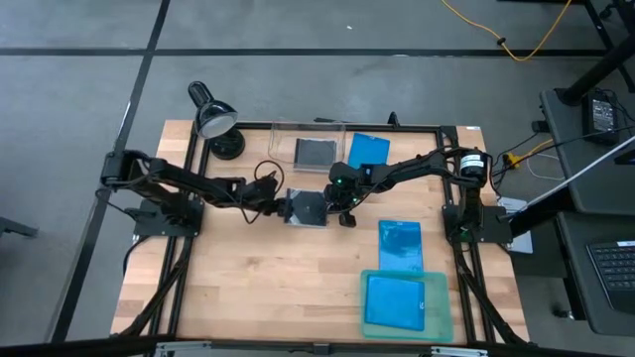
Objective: Pick & place jewel cases by type
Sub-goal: Put the black cd case into the transparent bin
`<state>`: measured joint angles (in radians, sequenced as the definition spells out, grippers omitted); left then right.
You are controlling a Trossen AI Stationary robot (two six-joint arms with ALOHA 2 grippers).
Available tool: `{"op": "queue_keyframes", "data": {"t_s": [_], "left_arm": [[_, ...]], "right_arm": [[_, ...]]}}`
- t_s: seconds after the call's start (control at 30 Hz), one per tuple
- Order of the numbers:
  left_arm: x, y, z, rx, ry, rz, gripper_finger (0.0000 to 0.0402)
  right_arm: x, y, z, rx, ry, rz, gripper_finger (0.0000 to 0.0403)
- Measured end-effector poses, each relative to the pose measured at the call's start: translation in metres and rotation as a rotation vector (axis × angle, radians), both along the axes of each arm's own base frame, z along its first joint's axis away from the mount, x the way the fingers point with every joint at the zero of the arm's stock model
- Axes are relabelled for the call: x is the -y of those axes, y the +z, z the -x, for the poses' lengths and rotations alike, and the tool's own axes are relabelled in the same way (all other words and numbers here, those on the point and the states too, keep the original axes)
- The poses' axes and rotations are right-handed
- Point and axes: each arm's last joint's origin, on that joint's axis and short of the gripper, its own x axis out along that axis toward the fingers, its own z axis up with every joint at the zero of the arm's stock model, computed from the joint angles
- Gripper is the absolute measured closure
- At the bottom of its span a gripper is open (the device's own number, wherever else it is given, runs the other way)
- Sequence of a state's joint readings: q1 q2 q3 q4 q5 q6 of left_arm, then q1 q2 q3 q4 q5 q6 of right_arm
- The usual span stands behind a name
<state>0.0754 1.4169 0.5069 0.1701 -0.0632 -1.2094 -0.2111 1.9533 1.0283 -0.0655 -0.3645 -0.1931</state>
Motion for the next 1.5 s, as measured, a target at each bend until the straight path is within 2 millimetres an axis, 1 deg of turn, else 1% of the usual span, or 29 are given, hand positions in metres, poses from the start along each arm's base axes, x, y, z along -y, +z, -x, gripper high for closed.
{"op": "queue_keyframes", "data": {"t_s": [0.33, 0.47, 0.67, 0.83, 1.07, 1.5], "left_arm": [[0.006, 0.029, 0.003, 0.110, 0.004, -0.029, 0.0207], [0.008, 0.035, 0.003, 0.147, 0.002, -0.032, 0.0207], [0.008, 0.037, 0.002, 0.145, 0.000, -0.032, 0.0207], [0.008, 0.049, -0.005, 0.196, -0.024, -0.063, 0.0208], [0.007, 0.047, -0.005, 0.166, -0.029, -0.068, 0.0219], [0.008, 0.051, -0.007, 0.214, -0.032, -0.052, 0.0224]], "right_arm": [[0.000, 0.000, 0.000, 0.005, 0.017, 0.013, 0.0391], [0.000, 0.000, 0.000, 0.006, 0.016, 0.014, 0.0391], [0.000, 0.000, 0.000, 0.005, 0.016, 0.014, 0.0391], [0.000, 0.000, 0.000, 0.006, 0.015, 0.015, 0.0391], [0.000, 0.000, 0.000, 0.005, 0.015, 0.016, 0.0391], [0.000, 0.000, 0.000, 0.005, 0.015, 0.016, 0.0391]]}}
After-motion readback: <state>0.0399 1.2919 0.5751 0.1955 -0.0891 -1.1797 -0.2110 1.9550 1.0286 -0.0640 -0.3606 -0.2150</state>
